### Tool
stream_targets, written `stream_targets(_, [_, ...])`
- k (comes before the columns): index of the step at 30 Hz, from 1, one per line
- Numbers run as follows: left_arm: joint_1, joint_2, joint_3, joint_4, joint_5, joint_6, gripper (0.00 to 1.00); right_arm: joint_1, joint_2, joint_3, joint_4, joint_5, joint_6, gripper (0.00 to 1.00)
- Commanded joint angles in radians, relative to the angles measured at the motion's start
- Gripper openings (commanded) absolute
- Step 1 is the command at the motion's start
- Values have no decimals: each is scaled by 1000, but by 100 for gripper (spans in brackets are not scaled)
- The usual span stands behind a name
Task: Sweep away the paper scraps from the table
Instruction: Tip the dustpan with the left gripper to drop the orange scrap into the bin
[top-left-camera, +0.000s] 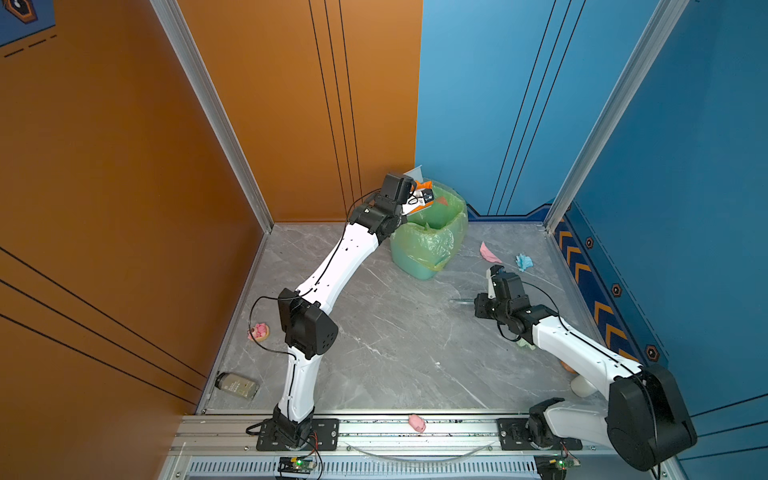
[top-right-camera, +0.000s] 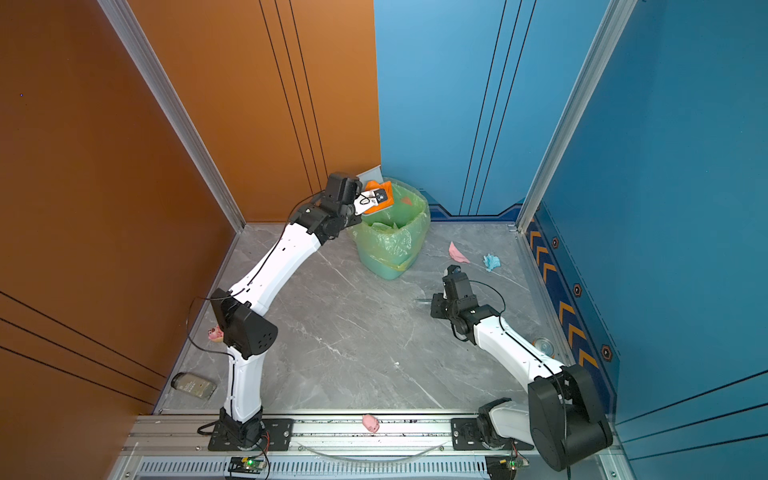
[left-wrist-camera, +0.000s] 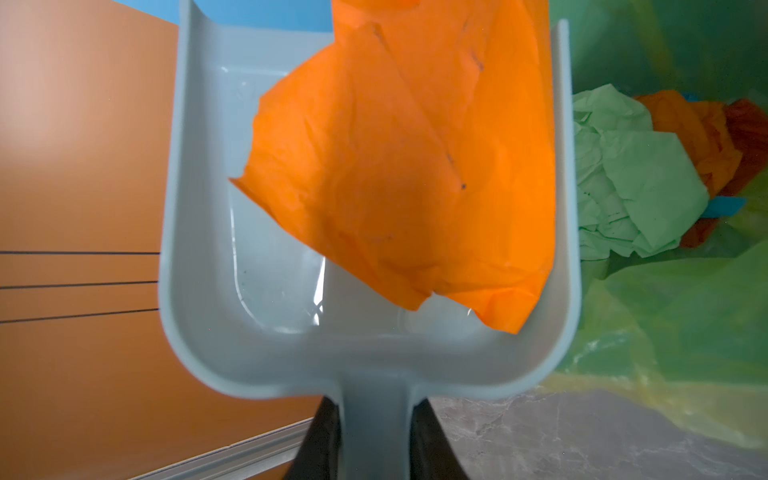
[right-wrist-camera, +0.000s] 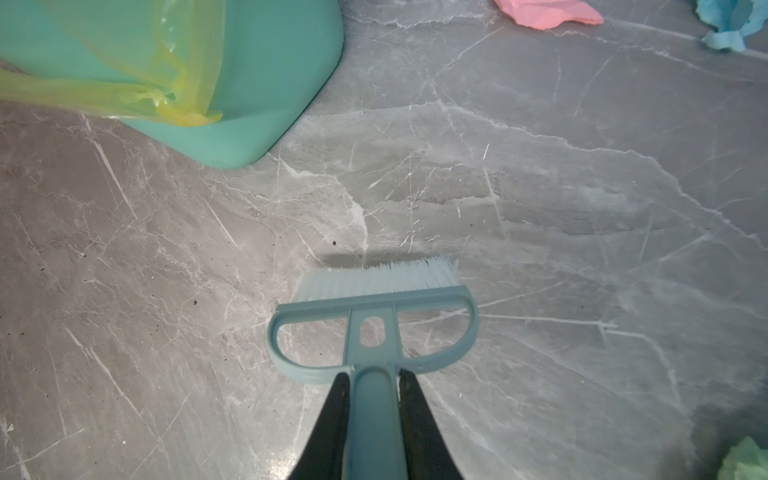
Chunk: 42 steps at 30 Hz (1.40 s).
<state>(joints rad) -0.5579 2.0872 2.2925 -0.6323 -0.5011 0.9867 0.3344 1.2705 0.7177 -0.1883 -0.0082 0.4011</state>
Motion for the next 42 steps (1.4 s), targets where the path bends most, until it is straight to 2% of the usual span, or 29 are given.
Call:
stream_targets(1, [-9, 10, 28, 45, -44, 66, 0, -5, 2, -10, 15, 1, 12, 0])
stream_targets(13, [-22, 22, 6, 104, -129, 212, 0, -2, 9, -17, 22, 0, 17, 0])
stream_targets(36, [-24, 12, -34, 116, -114, 396, 0, 4, -13, -31, 24, 6, 28, 0])
stream_targets(42, [-22, 7, -34, 117, -117, 412, 0, 6, -20, -34, 23, 8, 30, 0])
